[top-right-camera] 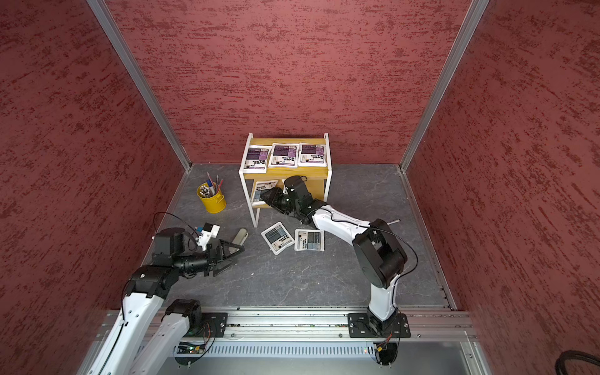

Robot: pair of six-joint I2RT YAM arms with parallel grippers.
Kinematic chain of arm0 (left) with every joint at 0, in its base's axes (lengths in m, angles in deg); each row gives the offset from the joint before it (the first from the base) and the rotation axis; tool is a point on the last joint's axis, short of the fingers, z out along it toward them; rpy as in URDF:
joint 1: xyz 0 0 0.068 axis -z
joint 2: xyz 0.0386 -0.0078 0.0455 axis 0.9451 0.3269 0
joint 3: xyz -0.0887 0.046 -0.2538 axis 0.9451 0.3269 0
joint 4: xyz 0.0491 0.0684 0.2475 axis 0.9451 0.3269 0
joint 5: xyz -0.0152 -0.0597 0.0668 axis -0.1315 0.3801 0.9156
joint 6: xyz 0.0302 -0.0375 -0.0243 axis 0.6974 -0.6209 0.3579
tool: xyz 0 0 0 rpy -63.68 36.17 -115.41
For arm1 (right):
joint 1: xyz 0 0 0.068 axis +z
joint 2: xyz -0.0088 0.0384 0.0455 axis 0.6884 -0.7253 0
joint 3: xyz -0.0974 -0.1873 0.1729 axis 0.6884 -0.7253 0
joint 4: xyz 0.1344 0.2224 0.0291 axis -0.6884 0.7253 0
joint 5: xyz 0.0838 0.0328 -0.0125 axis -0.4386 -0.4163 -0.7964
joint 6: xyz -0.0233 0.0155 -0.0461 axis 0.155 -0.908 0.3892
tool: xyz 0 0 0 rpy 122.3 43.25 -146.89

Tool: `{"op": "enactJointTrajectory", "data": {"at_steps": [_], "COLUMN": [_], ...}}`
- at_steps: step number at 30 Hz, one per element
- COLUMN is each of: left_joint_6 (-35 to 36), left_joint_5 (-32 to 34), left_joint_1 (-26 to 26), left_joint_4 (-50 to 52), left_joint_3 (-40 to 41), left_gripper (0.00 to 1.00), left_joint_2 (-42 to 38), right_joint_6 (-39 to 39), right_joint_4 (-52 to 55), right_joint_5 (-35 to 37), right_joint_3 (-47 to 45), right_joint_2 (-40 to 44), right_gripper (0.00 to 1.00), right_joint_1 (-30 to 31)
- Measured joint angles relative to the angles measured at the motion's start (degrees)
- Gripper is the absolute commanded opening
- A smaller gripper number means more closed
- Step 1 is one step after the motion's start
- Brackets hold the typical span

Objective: Place the bagged coffee beans on the shelf by color
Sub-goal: Place the bagged coffee beans on the shelf.

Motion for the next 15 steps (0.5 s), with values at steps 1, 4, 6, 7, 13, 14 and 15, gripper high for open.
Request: {"op": "enactJointTrajectory", "data": {"at_steps": [1, 4, 6, 7, 13, 14, 15], "left_joint_6": [0.0, 0.0, 0.0, 0.0, -0.1, -0.1, -0.1], "left_joint_5": [0.0, 0.0, 0.1, 0.1, 0.2, 0.2, 0.2], "left_joint_1": [0.0, 0.0, 0.0, 0.0, 0.0, 0.0, 0.0], "left_joint_4": [0.0, 0.0, 0.0, -0.1, 0.0, 0.0, 0.0], "left_joint_3": [0.2, 0.5, 0.7, 0.8, 1.0, 1.0, 1.0], "left_gripper": [1.00, 1.00, 1.00, 1.00, 1.00, 1.00, 1.00], "left_joint_2": [0.0, 0.0, -0.1, -0.1, -0.8, -0.9, -1.0], "right_joint_6": [-0.1, 0.3, 0.4, 0.3, 0.9, 1.0, 1.0], "right_joint_4": [0.2, 1.1, 1.7, 2.0, 3.8, 4.2, 4.7], "right_joint_5": [0.2, 1.0, 1.8, 2.3, 4.2, 4.5, 4.9], "right_joint_3": [-0.2, -1.5, -2.7, -3.4, -5.3, -5.3, -5.3], "right_joint_2": [0.4, 2.3, 3.8, 4.6, 7.3, 7.6, 7.8], "right_gripper": [0.63, 0.70, 0.73, 0.73, 0.78, 0.79, 0.80], "right_joint_1": [0.0, -0.2, -0.3, -0.3, -0.3, -0.3, -0.2]}}
